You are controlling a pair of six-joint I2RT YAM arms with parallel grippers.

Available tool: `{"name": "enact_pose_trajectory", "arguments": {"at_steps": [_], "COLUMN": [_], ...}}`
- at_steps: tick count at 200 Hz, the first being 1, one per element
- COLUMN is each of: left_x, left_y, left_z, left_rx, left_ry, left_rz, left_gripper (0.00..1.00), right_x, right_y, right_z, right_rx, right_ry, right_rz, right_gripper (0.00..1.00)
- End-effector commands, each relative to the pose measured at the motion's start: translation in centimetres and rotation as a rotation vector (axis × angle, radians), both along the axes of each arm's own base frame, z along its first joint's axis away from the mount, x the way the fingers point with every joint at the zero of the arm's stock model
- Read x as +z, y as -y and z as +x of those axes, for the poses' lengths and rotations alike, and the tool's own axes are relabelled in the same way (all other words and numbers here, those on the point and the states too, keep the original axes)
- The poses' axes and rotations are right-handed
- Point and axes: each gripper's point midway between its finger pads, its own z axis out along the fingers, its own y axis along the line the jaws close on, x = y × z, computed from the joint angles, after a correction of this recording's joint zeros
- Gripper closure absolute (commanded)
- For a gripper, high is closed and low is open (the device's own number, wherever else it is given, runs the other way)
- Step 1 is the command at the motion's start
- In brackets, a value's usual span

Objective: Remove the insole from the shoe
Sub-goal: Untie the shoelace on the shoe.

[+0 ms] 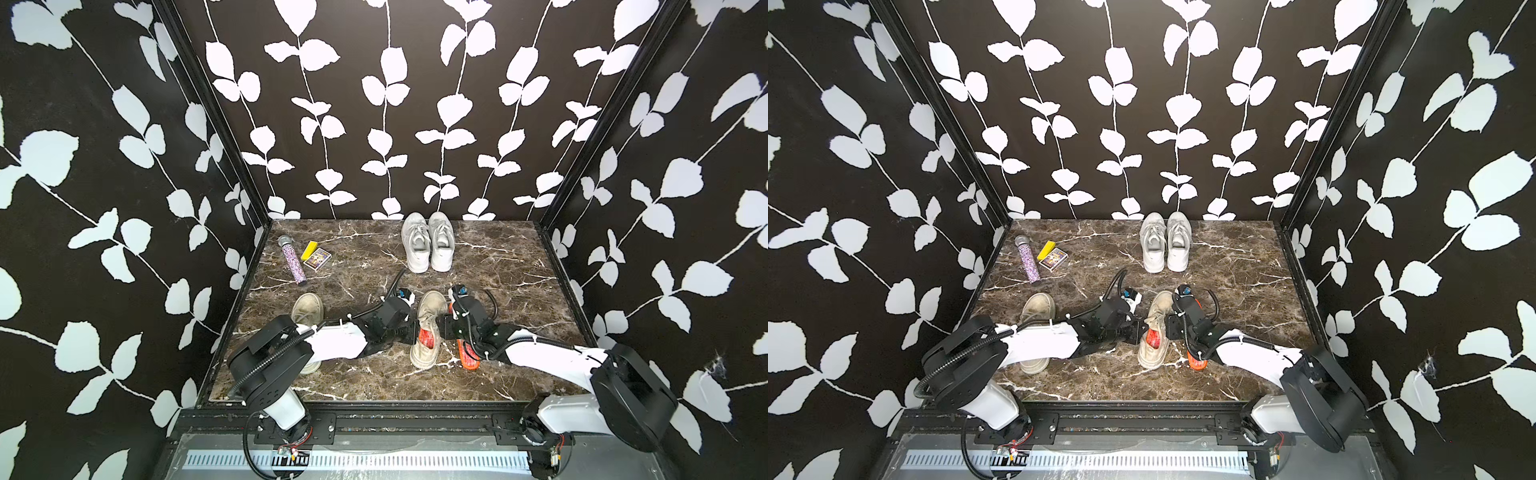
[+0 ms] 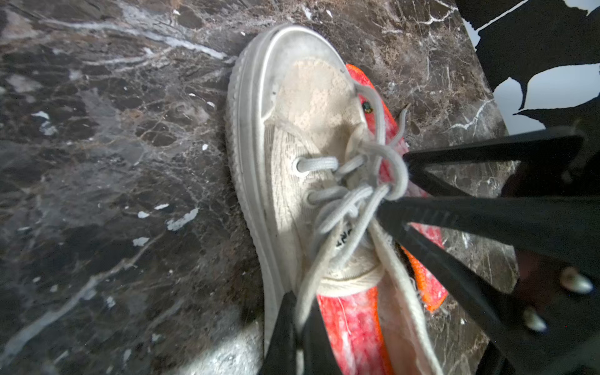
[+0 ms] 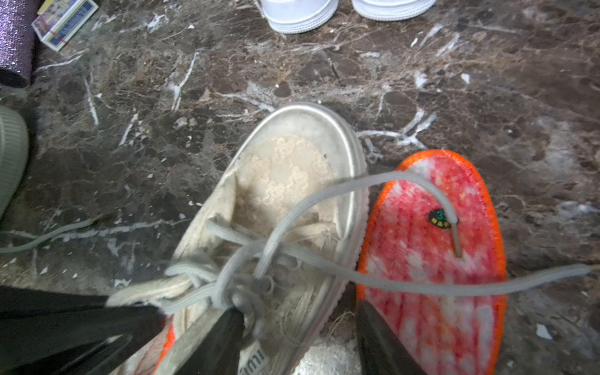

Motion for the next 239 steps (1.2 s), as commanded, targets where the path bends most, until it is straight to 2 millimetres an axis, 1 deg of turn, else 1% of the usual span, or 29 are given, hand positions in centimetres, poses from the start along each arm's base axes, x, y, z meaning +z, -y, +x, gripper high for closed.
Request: {"name": "enact_pose_trajectory", "arguments": {"at_steps": [1, 30, 59, 86, 101, 134, 154, 176, 207, 220, 235, 239], "left_x": [2.5, 2.6, 2.8, 2.9, 3.0, 3.0, 3.2, 3.7, 3.9, 3.9, 4.0, 4.1], "left_y": [1.2, 1.4, 1.4, 1.5, 1.7, 1.8, 1.8, 2.0, 2.4, 2.4, 2.5, 2.5], "left_z": [0.8, 0.7, 0.6, 0.5, 0.5, 0.6, 0.6, 0.7, 0.7, 0.7, 0.7, 0.7], "left_rx": [0.004, -0.008, -0.011, -0.015, -0.02, -0.022, -0.016, -0.017, -0.027, -0.027, -0.025, -0.027], "left_ry": [0.047, 0.045, 0.048, 0.047, 0.046, 0.046, 0.048, 0.046, 0.045, 0.045, 0.043, 0.044], "left_rz": [-0.067, -0.077, -0.082, -0.093, -0.096, -0.098, -0.105, -0.121, -0.128, -0.128, -0.133, -0.135], "left_gripper": [1.0, 1.0, 1.0, 1.0, 1.0, 1.0, 1.0, 1.0, 1.0, 1.0, 1.0, 1.0], "right_x": [1.1, 1.1, 0.4, 0.3, 0.3, -0.4, -1.0, -1.7, -0.9, -0.6, -0.9, -0.6], "right_y": [0.5, -0.6, -1.5, -1.2, -1.7, -3.5, -3.7, -2.7, -3.2, -3.7, -4.4, -4.5], "right_z": [1.3, 2.3, 3.1, 3.8, 4.1, 3.3, 2.5, 2.2, 2.7, 3.1, 3.4, 3.6], "right_rx": [-0.059, -0.039, -0.031, -0.058, -0.042, 0.034, 0.061, 0.031, 0.044, 0.055, 0.076, 0.076], "right_ry": [0.047, 0.042, 0.026, 0.032, 0.03, -0.004, -0.013, -0.037, -0.015, -0.01, -0.019, -0.015], "right_rz": [-0.007, -0.013, -0.018, -0.058, -0.055, -0.031, -0.049, -0.091, -0.086, -0.088, -0.098, -0.098], "right_gripper": [0.47, 0.47, 0.48, 0.48, 0.47, 0.45, 0.43, 0.42, 0.4, 0.37, 0.32, 0.31]}}
